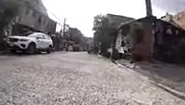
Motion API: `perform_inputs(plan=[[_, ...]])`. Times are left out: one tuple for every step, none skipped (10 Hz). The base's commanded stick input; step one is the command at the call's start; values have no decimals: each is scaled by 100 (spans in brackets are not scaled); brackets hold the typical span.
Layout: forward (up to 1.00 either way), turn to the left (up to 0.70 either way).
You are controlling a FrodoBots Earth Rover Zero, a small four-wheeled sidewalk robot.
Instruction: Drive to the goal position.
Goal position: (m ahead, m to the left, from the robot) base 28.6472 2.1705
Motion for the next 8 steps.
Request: perform_inputs(plan=[[100, 0], [100, 0], [100, 0], [100, 0], [100, 0], [100, 0], [100, 0], [100, 0]])
